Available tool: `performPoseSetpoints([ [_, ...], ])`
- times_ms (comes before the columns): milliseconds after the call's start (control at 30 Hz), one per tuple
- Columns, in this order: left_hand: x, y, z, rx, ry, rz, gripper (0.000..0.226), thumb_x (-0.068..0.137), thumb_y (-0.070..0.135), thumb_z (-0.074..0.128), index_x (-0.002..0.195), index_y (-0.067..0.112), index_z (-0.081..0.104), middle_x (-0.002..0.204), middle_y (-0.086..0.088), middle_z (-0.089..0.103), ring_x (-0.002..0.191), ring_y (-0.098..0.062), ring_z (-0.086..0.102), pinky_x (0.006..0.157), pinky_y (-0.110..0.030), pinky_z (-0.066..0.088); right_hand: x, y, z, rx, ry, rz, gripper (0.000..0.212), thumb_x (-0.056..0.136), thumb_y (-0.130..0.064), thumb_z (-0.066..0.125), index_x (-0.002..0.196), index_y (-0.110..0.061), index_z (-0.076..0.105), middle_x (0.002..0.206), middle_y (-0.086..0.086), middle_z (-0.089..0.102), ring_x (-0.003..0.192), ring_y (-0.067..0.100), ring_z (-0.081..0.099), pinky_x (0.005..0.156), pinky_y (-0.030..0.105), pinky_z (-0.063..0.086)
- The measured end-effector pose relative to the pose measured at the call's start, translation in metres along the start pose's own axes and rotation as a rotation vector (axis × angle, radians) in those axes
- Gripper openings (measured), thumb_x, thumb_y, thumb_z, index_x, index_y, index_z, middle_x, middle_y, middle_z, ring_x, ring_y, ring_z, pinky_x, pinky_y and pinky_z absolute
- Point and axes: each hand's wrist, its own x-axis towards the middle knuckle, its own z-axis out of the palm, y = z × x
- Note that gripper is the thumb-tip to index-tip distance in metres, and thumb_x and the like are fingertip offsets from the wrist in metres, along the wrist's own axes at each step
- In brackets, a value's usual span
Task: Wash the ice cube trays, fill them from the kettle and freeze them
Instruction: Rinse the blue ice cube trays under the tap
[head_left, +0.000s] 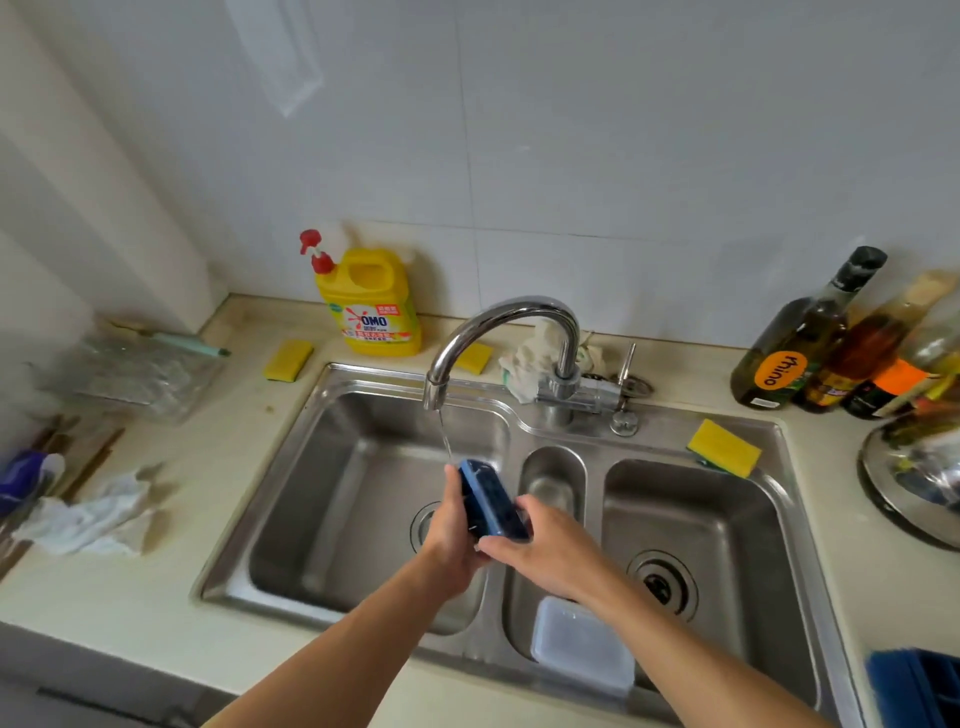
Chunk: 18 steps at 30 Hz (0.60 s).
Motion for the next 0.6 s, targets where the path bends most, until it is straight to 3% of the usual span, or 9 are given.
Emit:
performPoseSetpoints([
  [67, -0.003, 0.006, -0.003, 0.047, 0.031, 0.024, 0.073, 0.094, 0.075, 0.037, 0.129, 0.016, 0.062, 0.114, -0.017, 0.074, 0.096, -0.034, 0.075, 0.084, -0.049, 0.062, 0.007, -0.005, 0.001, 0.033, -0.032, -0.001, 0.059, 0.071, -0.07, 0.068, 0.117, -0.033, 0.057, 0.099, -0.015, 0.065, 0.083, 0.005, 0.065, 0.072, 0.029, 0.057],
  [167, 0.005, 0.018, -0.01, 0.075, 0.06, 0.039, 0.075, 0.093, 0.077, 0.036, 0.13, 0.017, 0.062, 0.111, -0.014, 0.076, 0.092, -0.03, 0.077, 0.069, -0.04, 0.062, 0.018, -0.013, 0.003, 0.088, -0.076, -0.007, 0.068, 0.068, -0.074, 0.064, 0.122, -0.033, 0.057, 0.1, -0.011, 0.067, 0.082, 0.009, 0.068, 0.074, 0.033, 0.06],
  [333, 0.019, 0.033, -0.01, 0.042, 0.045, 0.001, 0.075, 0.092, 0.078, 0.036, 0.129, 0.017, 0.06, 0.098, -0.014, 0.079, 0.087, -0.032, 0.077, 0.061, -0.038, 0.061, 0.037, -0.021, 0.003, 0.179, -0.086, 0.046, 0.065, 0.072, -0.068, 0.063, 0.125, -0.031, 0.058, 0.099, -0.006, 0.07, 0.082, 0.013, 0.07, 0.081, 0.041, 0.062],
  [467, 0.042, 0.045, -0.015, 0.053, 0.042, -0.021, 0.074, 0.088, 0.082, 0.037, 0.12, 0.02, 0.061, 0.089, -0.012, 0.079, 0.083, -0.033, 0.077, 0.06, -0.04, 0.061, 0.053, -0.035, 0.005, 0.159, -0.039, 0.062, 0.061, 0.078, -0.069, 0.06, 0.127, -0.033, 0.059, 0.079, -0.014, 0.062, 0.07, 0.007, 0.063, 0.081, 0.036, 0.06],
  [600, 0.065, 0.065, -0.022, 0.12, 0.025, -0.041, 0.073, 0.089, 0.081, 0.038, 0.111, 0.017, 0.065, 0.086, -0.012, 0.079, 0.086, -0.034, 0.077, 0.068, -0.045, 0.062, 0.071, -0.055, 0.015, 0.211, 0.026, 0.138, 0.05, 0.082, -0.063, 0.062, 0.124, -0.037, 0.062, 0.071, -0.014, 0.065, 0.064, 0.008, 0.067, 0.076, 0.031, 0.061],
])
